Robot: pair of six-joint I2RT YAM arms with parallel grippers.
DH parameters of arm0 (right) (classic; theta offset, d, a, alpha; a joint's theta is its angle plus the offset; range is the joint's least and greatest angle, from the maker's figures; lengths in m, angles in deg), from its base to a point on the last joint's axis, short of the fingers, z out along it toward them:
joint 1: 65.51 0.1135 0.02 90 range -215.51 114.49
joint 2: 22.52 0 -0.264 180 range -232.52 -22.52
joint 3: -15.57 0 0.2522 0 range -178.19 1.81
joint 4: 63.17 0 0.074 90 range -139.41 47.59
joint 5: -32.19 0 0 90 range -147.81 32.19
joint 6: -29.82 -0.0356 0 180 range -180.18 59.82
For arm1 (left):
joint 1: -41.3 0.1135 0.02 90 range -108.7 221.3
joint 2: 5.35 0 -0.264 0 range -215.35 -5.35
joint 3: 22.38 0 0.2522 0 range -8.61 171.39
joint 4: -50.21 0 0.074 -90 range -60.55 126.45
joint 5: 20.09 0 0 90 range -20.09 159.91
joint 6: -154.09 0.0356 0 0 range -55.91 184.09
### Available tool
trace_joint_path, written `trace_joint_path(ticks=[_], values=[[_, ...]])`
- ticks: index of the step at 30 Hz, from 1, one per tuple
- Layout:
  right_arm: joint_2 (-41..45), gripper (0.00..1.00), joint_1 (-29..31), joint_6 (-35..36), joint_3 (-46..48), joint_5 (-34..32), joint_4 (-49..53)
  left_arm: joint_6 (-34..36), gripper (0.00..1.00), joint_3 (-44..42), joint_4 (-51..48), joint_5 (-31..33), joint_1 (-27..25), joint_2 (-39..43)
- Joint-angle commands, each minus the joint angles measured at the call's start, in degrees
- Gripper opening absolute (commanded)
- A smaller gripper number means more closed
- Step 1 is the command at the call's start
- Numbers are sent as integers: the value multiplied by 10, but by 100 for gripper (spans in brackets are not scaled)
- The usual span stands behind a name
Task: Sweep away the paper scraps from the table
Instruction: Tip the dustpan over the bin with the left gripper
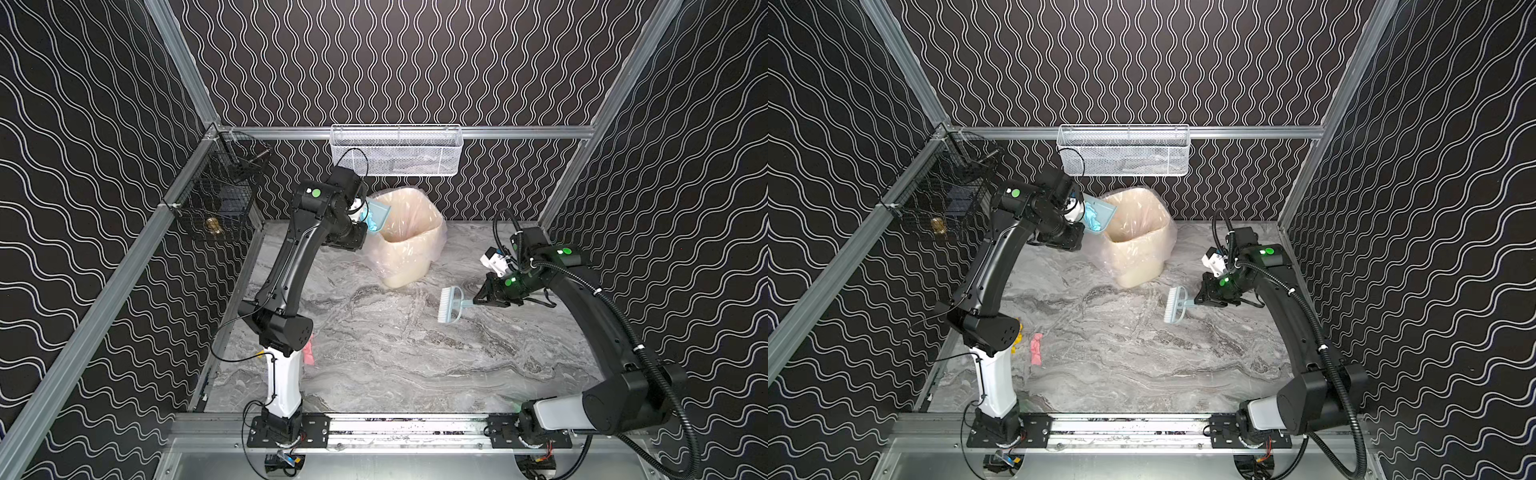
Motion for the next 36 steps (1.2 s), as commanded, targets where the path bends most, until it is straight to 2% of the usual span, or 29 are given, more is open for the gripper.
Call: trace_joint_path(ticks=[1, 6, 8, 14, 26, 28, 36], values=[[-1, 0, 1, 9, -1, -6, 18, 14, 0, 20, -17, 60, -17, -13], [-3, 0, 0, 15, 6, -4, 18, 20, 0, 48, -26, 123, -50, -38], [-1, 0, 0, 16, 14, 4, 14, 20, 0, 62, -33, 186, -72, -46], [13, 0, 0, 12, 46, 24, -1, 31, 0, 83, -34, 308, -118, -66], [51, 0, 2, 8, 84, 32, -4, 69, 0, 58, -24, 501, -181, -92], [55, 0, 2, 8, 87, 34, -4, 72, 0, 49, -24, 513, -188, -94], [64, 0, 7, 8, 89, 30, -3, 107, 0, -1, -9, 625, -217, -85]])
